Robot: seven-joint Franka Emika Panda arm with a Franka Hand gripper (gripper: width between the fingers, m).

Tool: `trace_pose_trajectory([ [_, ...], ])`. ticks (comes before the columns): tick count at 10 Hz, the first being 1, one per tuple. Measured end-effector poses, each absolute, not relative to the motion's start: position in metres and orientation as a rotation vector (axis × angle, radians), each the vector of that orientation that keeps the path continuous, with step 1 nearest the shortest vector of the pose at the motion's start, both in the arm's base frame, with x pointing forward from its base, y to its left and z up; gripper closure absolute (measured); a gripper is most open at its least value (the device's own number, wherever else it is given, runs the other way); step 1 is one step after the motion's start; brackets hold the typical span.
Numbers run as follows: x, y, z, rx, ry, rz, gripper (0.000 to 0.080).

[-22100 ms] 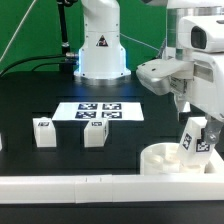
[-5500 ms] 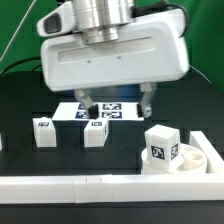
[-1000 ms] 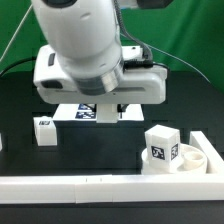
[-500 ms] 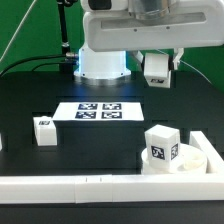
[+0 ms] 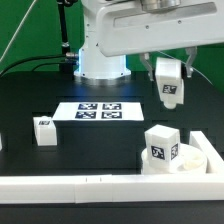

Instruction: Assemble stool

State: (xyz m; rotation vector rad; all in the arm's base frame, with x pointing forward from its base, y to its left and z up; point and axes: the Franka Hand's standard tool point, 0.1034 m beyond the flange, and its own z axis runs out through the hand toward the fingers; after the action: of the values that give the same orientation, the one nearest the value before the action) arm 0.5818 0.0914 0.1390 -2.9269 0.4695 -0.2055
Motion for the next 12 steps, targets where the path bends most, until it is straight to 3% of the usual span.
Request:
trace_pose_trajectory([
  [4,0.59,0.122,0.145,-2.836,0.548,-0.566,0.0476],
  [6,0.584,0.129,0.139,-2.83,0.526,-0.617,0.0476],
  [9,0.592,0.085,0.124,-2.883,0.355,-0.793,0.0476],
  [12,0.595,0.085,0.115,-2.868,0.359,-0.836,0.0476],
])
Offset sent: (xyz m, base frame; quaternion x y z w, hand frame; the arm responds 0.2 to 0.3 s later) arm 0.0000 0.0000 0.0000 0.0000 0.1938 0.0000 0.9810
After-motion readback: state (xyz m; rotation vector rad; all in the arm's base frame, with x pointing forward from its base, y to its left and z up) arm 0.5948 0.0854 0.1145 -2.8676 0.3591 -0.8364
